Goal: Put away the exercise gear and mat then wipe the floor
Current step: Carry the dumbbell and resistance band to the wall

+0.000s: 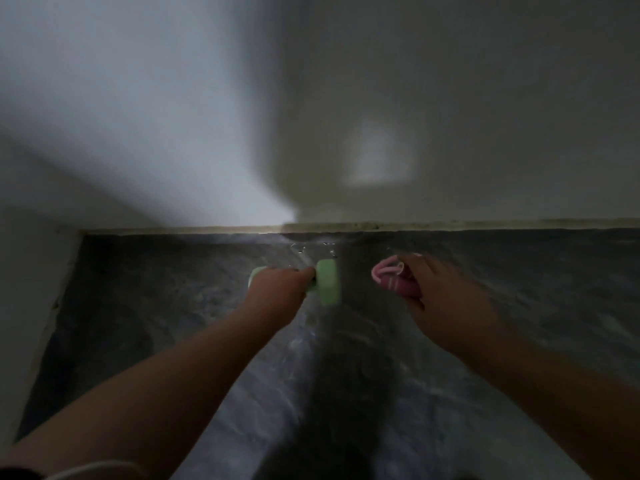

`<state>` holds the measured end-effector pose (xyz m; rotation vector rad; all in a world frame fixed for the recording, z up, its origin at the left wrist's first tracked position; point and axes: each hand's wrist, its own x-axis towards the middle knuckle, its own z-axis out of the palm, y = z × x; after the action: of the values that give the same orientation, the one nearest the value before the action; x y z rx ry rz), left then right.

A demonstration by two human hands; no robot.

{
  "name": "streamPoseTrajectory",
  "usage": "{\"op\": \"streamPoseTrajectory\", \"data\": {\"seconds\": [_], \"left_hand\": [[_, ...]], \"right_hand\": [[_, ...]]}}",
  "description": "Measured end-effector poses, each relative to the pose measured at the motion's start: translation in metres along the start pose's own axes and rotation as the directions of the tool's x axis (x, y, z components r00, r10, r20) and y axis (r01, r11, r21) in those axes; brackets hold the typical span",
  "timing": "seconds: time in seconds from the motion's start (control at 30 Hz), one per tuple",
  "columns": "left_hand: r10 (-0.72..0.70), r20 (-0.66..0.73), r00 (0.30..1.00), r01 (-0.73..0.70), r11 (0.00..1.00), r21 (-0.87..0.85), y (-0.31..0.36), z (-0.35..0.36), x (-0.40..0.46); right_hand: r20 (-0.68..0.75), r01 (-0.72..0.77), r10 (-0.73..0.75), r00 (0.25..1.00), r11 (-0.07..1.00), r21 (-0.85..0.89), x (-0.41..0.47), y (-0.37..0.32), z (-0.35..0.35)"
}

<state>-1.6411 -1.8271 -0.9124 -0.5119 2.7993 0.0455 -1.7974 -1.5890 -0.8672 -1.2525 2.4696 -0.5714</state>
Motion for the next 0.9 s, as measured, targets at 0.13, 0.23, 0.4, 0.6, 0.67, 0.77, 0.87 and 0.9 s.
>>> {"op": "streamPoseTrajectory", "data": {"seconds": [0.13,0.23,0.4,0.6,0.67,0.77,0.87,0.9], "left_hand": [[-0.01,-0.024,1.0,0.011,0.998,0.059,-0.017,0.034,0.028],[-0.051,-0.045,0.998,0.054,0.997,0.062,-0.028,0.05,0.04],[-0.051,-0.017,0.999,0.051,0.999,0.015,-0.038,0.058,0.039],[-0.042,-0.045,0.998,0.04,0.998,-0.052,-0.041,0.067,0.042],[-0.007,-0.067,0.998,0.004,0.998,-0.055,-0.045,0.068,0.043],[-0.02,-0.099,0.995,0.016,0.999,-0.043,-0.049,0.065,0.039],[-0.058,-0.104,0.993,0.05,0.996,-0.075,-0.047,0.061,0.032],[-0.064,-0.102,0.993,0.055,0.994,-0.093,-0.046,0.06,0.029]], "right_hand": [[0.101,-0.041,0.048,0.994,0.997,-0.067,0.015,0.024,0.034],[0.115,-0.059,0.066,0.991,0.997,-0.059,0.022,0.031,0.045],[0.056,-0.08,0.082,0.995,0.996,-0.039,0.02,0.024,0.046],[0.063,-0.14,0.147,0.987,0.985,-0.1,0.023,0.026,0.054],[0.059,-0.133,0.14,0.988,0.986,-0.102,0.029,0.028,0.055],[0.056,-0.134,0.14,0.988,0.985,-0.107,0.039,0.031,0.052],[0.026,-0.128,0.133,0.991,0.982,-0.142,0.047,0.032,0.052],[0.012,-0.126,0.13,0.991,0.979,-0.162,0.051,0.032,0.052]]}}
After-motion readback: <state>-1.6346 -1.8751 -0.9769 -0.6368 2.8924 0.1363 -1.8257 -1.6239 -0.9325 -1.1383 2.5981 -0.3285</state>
